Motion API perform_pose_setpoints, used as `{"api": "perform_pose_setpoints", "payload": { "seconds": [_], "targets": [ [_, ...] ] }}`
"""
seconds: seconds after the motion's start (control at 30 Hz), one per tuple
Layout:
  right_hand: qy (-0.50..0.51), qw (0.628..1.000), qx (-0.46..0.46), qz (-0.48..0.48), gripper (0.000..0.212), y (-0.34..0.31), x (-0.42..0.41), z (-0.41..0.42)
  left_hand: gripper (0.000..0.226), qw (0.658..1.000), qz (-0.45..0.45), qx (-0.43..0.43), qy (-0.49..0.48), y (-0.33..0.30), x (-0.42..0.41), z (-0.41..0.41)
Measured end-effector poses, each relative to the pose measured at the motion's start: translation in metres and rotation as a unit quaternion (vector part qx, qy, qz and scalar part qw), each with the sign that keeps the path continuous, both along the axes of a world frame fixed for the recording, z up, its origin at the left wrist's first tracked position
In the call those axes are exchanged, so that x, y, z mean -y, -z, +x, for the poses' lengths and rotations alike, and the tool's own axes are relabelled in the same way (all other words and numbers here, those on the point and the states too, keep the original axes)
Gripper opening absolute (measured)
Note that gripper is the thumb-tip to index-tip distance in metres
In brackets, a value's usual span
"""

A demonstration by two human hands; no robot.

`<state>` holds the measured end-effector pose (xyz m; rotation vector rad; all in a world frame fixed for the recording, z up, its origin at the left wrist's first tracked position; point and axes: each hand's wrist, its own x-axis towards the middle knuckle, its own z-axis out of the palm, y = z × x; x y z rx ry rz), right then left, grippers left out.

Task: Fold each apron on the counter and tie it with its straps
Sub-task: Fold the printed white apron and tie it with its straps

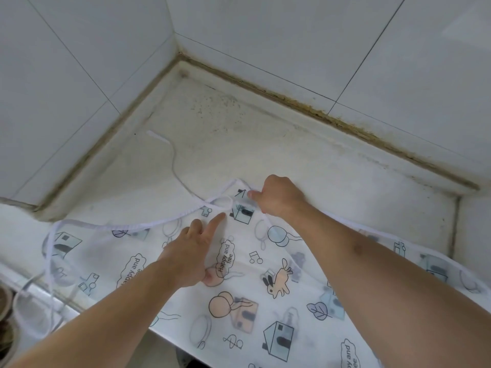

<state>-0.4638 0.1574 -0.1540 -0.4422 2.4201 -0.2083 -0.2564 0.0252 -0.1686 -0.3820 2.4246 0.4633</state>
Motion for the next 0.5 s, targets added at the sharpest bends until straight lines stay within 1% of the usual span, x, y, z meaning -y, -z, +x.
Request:
{"api": "perform_pose_setpoints", "payload": {
  "seconds": [0.07, 0.1, 0.2, 0.23, 0.33, 0.4, 0.5],
  "targets": [
    [-0.016, 0.999, -0.043, 0.015, 0.051, -0.002, 0.005, 0.005, 0.14, 1.0, 0.001, -0.002, -0.003, -0.001, -0.001, -0.001],
    [-0.037, 0.997, -0.062, 0.021, 0.05, -0.002, 0.008, 0.007, 0.139, 1.0, -0.001, -0.001, -0.003, -0.001, -0.001, 0.0],
    [-0.112, 0.989, -0.087, 0.041, 0.027, -0.004, 0.017, 0.013, 0.135, 1.0, -0.009, 0.001, -0.007, 0.0, -0.002, -0.001],
    [-0.125, 0.987, -0.094, 0.047, 0.024, -0.006, 0.018, 0.012, 0.136, 1.0, -0.009, 0.003, -0.005, -0.001, -0.002, -0.001],
    [-0.128, 0.983, -0.105, 0.074, 0.034, -0.016, 0.02, 0.005, 0.142, 1.0, -0.007, 0.006, -0.003, -0.001, -0.001, 0.0],
    [-0.124, 0.979, -0.133, 0.088, 0.04, -0.022, 0.02, -0.004, 0.142, 1.0, -0.005, 0.005, -0.005, -0.002, -0.002, -0.001],
    [-0.075, 0.98, -0.174, 0.062, 0.039, -0.04, 0.029, -0.024, 0.142, 1.0, -0.009, 0.004, -0.002, 0.0, -0.004, -0.001]
  ]
}}
